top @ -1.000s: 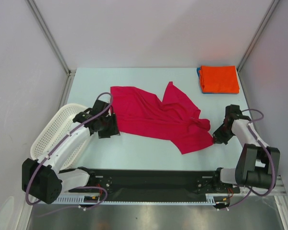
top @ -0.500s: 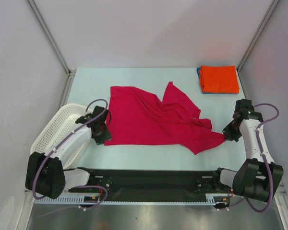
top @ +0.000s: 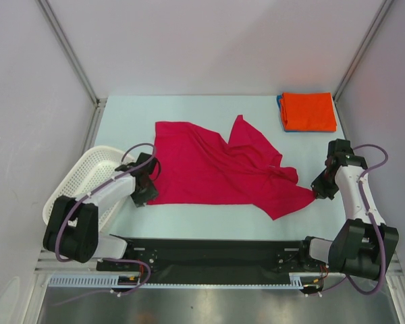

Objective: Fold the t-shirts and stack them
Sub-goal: Flatten the tshirt out

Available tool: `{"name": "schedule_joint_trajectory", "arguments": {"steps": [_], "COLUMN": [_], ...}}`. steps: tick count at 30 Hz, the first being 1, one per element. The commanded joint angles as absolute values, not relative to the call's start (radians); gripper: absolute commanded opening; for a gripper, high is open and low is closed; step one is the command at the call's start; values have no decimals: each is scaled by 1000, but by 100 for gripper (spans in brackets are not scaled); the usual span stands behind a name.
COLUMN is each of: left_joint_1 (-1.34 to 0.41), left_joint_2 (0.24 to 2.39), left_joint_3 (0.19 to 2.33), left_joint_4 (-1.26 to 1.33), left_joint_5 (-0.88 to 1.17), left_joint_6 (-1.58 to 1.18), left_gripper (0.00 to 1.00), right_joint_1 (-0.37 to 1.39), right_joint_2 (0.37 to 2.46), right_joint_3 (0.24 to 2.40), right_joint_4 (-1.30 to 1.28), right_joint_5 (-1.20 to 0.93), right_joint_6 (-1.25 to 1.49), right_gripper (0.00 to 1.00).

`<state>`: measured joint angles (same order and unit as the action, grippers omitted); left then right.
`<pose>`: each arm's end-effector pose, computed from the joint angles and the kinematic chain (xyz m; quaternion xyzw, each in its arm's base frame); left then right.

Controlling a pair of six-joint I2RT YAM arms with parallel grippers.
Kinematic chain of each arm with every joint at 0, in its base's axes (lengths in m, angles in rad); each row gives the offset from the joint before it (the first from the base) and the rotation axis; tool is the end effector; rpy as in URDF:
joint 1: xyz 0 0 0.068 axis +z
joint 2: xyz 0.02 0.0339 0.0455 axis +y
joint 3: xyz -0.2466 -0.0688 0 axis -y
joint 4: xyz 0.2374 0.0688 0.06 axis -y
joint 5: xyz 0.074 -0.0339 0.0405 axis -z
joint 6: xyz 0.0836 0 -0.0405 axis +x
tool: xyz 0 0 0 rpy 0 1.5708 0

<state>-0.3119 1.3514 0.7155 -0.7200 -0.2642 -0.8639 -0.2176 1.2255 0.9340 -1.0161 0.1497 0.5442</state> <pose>0.2217 -0.0486 0.1103 -0.2822 0.9444 0.0500 0.1611 0.2140 -0.0601 0.1835 0.3766 0.9141 -0.0519 0.1412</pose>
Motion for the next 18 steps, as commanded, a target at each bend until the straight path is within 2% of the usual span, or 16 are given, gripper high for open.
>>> {"name": "schedule_joint_trajectory", "arguments": {"steps": [1,13,15,17,18], "left_joint_1": [-314,-314,-314,-314,-314], "left_joint_2": [1367,1351,1359,1374,1381], "left_joint_3": [713,643,641,644,647], "left_joint_4": [-655,-612,-606,-598,-595], "left_joint_5": [-317,-272,-272,-267,-262], "left_joint_6": [-893,-908,-900,-893,-890], "left_gripper": [49,40,36,26,12], "right_joint_1": [-212,-210,-209,-206,-198], "right_joint_2": [1226,1223,1220,1220,1218], "right_joint_3": [956,957,957,957,959], "right_joint_4": [-1006,-1005,-1002,-1002,-1000], "right_joint_5": [150,152,144,140,141], "right_joint_6": [526,522,522,520,519], "right_gripper": [0,0,0,0,0]}}
